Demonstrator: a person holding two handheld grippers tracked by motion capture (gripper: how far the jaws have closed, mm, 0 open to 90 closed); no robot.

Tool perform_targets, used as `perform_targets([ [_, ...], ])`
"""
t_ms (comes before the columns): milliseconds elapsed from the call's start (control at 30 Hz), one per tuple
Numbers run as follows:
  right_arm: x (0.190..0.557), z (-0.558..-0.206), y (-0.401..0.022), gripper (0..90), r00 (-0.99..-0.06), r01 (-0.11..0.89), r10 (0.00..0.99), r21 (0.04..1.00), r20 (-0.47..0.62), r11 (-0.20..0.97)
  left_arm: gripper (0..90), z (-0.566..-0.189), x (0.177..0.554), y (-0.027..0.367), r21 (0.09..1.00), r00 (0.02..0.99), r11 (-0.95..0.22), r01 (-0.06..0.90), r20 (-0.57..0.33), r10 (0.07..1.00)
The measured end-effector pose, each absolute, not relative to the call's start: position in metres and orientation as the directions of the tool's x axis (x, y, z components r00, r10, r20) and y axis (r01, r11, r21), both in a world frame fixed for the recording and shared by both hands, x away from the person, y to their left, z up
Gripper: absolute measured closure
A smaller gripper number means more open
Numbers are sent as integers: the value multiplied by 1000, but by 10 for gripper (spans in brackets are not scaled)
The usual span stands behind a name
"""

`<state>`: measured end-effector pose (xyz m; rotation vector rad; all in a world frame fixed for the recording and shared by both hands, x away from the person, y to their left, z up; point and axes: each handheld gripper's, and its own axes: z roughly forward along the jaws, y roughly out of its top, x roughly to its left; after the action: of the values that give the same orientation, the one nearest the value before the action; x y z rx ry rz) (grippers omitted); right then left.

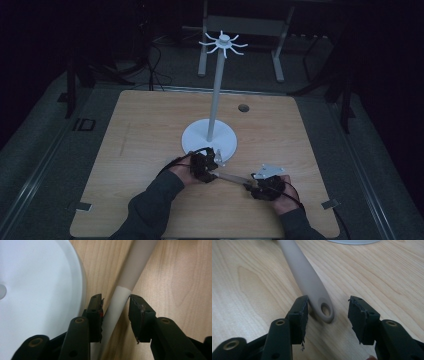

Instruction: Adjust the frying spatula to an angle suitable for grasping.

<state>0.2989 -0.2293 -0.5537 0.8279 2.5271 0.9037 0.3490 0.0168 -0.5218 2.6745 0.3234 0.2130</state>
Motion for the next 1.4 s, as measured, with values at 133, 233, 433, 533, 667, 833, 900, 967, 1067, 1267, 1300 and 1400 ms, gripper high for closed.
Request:
perform_targets([
  [133, 301, -554, -231, 497, -751, 439, 653, 661, -101, 608, 621, -522, 349, 15, 434, 963, -878, 204, 73, 260],
  [233, 303, -553, -234, 485, -722, 468, 687, 670, -87, 576, 620, -524, 351, 11, 412, 965, -887, 208, 62, 255],
  [433, 303, -552, -240, 491, -700, 478, 709, 681, -86, 555, 670, -530, 355, 5, 366, 966, -908, 202, 80, 247],
  [533, 304, -551, -247, 486, -681, 491, 729, 693, -73, 528, 691, -530, 356, 5, 361, 968, -911, 198, 77, 241],
  [667, 305, -546, -258, 483, -650, 505, 759, 724, -39, 470, 703, -529, 356, 4, 355, 970, -916, 186, 82, 229],
  [833, 304, -541, -269, 484, -606, 510, 795, 756, -23, 410, 720, -528, 354, 4, 351, 970, -920, 171, 104, 220],
  [900, 304, -540, -273, 479, -589, 506, 808, 769, -23, 391, 731, -528, 354, 4, 351, 970, -921, 168, 109, 219],
  [967, 303, -540, -276, 475, -574, 505, 818, 777, -23, 376, 745, -528, 354, 4, 350, 968, -922, 166, 119, 219],
  [1067, 302, -541, -278, 469, -557, 505, 830, 785, -23, 360, 776, -527, 353, 5, 350, 965, -920, 177, 123, 232],
  [1267, 302, -541, -283, 466, -523, 512, 852, 796, -10, 323, 778, -525, 352, 9, 374, 961, -909, 183, 128, 246],
  [1300, 302, -541, -284, 466, -518, 514, 855, 798, -5, 316, 778, -524, 352, 10, 380, 960, -906, 186, 127, 250],
  [1400, 302, -541, -286, 461, -506, 515, 862, 801, -4, 306, 778, -519, 352, 14, 408, 956, -891, 198, 119, 267],
])
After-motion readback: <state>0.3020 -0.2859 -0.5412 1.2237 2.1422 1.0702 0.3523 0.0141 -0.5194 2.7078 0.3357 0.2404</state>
